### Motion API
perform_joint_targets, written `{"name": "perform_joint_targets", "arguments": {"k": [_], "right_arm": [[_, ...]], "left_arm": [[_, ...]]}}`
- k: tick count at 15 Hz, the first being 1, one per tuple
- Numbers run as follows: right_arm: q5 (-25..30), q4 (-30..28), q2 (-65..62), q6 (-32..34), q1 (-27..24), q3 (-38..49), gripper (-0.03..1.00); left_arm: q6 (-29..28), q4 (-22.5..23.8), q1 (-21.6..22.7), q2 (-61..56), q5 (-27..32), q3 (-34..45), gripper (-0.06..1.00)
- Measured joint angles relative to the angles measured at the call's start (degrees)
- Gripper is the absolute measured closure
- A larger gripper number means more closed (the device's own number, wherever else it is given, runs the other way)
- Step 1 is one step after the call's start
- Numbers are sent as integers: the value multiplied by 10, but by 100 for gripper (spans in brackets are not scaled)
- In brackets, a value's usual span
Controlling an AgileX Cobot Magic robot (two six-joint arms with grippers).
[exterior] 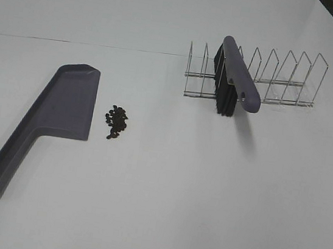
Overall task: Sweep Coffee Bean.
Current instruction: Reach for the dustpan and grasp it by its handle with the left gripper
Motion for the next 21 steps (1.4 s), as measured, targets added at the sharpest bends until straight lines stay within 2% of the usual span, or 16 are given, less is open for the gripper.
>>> {"name": "perform_joint_targets", "arguments": {"k": [5,12,16,20,21], "right_arm": [[0,0,0,0,0,0,20],[0,0,0,0,0,0,20],[0,0,0,0,0,0,20],[1,0,0,0,0,0,20],[1,-1,0,0,0,0,20]], "left_arm": [[-3,0,0,2,0,0,18],[-13,0,0,154,-25,-30,19],[-20,0,0,289,-85,-49,19],[-21,-26,0,413,-116,-89,18],[-21,-36,0,478,-126,-115,18]]}}
